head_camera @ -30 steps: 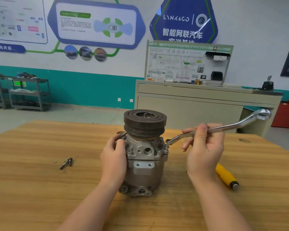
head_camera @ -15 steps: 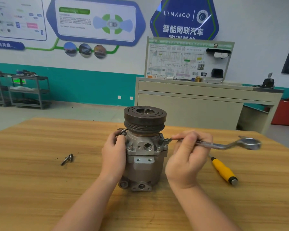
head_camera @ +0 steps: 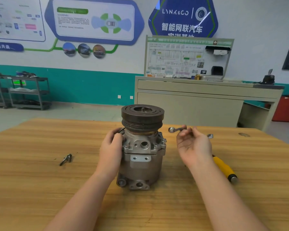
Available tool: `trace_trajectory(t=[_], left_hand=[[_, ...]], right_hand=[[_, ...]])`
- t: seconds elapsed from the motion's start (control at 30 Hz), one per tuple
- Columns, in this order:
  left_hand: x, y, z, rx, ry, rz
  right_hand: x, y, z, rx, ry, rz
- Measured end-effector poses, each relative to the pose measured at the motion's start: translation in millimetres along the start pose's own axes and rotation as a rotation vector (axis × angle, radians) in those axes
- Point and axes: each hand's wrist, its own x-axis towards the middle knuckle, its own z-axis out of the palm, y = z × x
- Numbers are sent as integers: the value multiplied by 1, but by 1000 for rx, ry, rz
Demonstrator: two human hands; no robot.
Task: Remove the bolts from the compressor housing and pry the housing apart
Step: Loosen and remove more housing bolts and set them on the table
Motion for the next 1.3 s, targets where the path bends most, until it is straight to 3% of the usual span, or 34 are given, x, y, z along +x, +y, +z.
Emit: trace_trajectory(t=[0.2,0.6,0.8,0.97,1.17,1.3], left_hand=[[13,-2,-7,-36,-169,-136],[15,-7,-6,-16,-177,-122],[14,-8,-5,-25,-170,-122],[13,-9,-4,-19,-152,-107],[14,-9,-3,-25,-144,-116],[14,-8,-3,-52,-150,-132]], right_hand=[[-20,12,2,-451,-101,-640],[-40,21,-4,-820,-590,-1397],[-41,24,-4,-823,-601,-1371],[-49,41,-8,-864,-709,-1348],[-56,43,0,-619,-367,-1229],[-57,39,3,-630,-317,-1266]])
